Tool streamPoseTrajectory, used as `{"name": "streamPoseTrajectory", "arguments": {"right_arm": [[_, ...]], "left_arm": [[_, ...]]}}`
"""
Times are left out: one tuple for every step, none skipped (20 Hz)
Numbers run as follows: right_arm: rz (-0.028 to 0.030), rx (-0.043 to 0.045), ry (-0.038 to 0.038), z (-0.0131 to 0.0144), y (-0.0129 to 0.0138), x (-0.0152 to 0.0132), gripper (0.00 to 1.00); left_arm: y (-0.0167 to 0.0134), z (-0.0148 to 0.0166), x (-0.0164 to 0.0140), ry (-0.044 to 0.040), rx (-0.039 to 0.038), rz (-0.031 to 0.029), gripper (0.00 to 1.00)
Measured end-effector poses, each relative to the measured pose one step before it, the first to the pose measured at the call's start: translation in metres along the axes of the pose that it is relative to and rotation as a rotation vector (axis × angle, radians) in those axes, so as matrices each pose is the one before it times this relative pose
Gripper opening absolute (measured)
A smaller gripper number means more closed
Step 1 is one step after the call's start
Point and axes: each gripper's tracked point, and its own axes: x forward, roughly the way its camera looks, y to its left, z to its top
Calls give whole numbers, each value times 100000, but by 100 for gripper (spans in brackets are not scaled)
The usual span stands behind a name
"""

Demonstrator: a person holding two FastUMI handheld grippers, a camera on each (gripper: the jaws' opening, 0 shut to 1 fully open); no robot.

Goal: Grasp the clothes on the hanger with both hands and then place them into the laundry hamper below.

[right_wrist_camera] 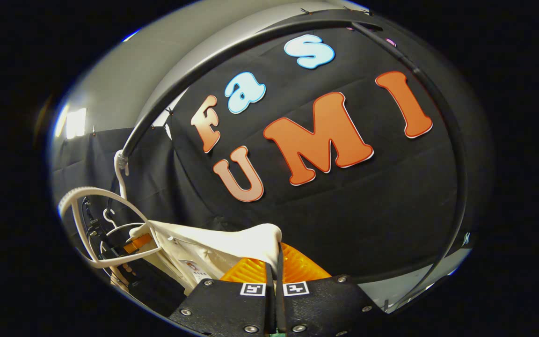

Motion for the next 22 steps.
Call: {"name": "streamPoseTrajectory", "arguments": {"right_arm": [[560, 1545, 14, -473, -74, 583, 0], [338, 1928, -49, -584, 8, 565, 0], [-390, 1616, 338, -655, -246, 439, 0], [-587, 799, 766, -794, -391, 338, 0], [-775, 459, 1303, -849, -422, 367, 0], [-1221, 190, 1934, -1069, -474, 461, 0], [-1392, 72, 2066, -1251, -609, 310, 0], [-1322, 22, 2116, -1190, -537, 305, 0], [-1375, 192, 1877, -1027, -658, 120, 0], [-1244, 559, 1529, -937, -463, -12, 0], [-762, 1034, 647, -731, -387, -225, 0], [-900, 1323, -65, -476, -449, -241, 0], [-1099, 1073, -259, -536, -512, -369, 0], [-1461, 875, -121, -379, -702, -294, 0], [-1510, 549, 94, -403, -894, -171, 0], [-1768, 340, 195, -446, -716, -197, 0], [-1858, -167, 305, -525, -680, -562, 0], [-2161, -359, 472, -793, -737, -755, 0], [-1918, -668, 559, -830, -699, -599, 0], [-1707, -754, 687, -778, -572, -548, 0], [-1864, -893, 887, -848, -571, -461, 0], [-1752, -1028, 1135, -815, -593, -393, 0]], "left_arm": [[304, -505, -64, 556, -217, 400, 11], [306, -638, -82, 343, 928, 555, 11], [229, -491, -71, 718, 1413, 261, 11], [323, -794, 10, 1422, 1592, 476, 12], [459, -946, -28, 1436, 749, 889, 12], [386, -1320, 202, 2446, -881, 499, 11], [227, -1211, 156, 2575, -1941, 260, 11], [13, -1285, 329, 2797, -2093, -130, 11], [15, -1200, -69, 2667, -1692, -842, 11], [-96, -1017, -493, 2130, 626, -217, 11], [16, -880, -51, 1329, 2034, -187, 11], [-174, -910, 94, 1116, 1428, -431, 11], [-547, -548, -51, 804, 584, -873, 11], [-597, -575, 250, 1150, -24, -1020, 11], [-588, -546, 109, 1460, 559, -955, 11], [-455, -709, -46, 1089, 335, -1010, 11], [-604, -551, 26, 1032, 216, -928, 11], [-439, -798, -4, 1203, 350, -1001, 11], [-565, -886, -365, 1403, 413, -1014, 11], [-553, -1007, -264, 1415, 376, -1083, 11], [-681, -724, -126, 1371, 279, -1038, 11], [-712, -780, 163, 1646, 153, -1152, 11]]}}
